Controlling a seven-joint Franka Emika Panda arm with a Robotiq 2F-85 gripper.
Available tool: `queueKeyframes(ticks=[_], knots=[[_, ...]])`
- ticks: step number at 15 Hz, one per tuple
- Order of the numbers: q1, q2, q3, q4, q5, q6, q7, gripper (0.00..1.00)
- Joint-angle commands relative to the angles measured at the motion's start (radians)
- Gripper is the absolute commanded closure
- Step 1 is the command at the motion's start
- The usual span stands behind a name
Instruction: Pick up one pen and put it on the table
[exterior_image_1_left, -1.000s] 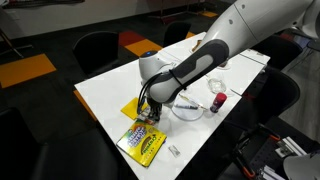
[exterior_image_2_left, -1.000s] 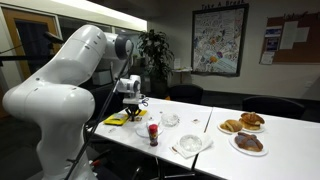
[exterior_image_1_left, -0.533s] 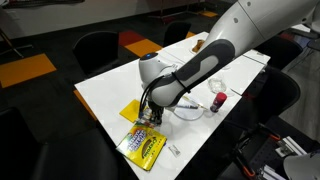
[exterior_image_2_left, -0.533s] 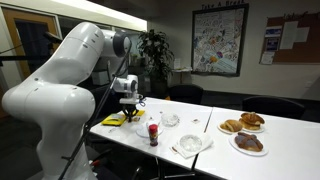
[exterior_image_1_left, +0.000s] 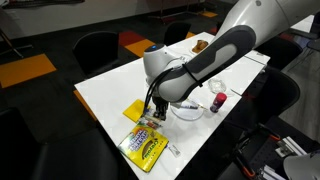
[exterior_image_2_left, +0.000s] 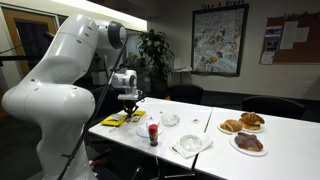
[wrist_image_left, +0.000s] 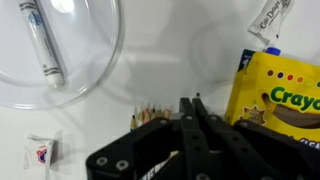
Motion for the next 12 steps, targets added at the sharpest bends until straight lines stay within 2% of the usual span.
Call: queueKeyframes(ticks=[1, 5, 12], knots=[[-0.01, -0.053, 0.003, -0.104, 0.019, 0.026, 0.01, 0.99], [-0.005, -0.025, 0.009, -0.154, 0.035, 0.065, 0.034, 0.99], [0.029, -0.022, 0.066, -0.263, 0.139, 0.179, 0.116, 0.99]])
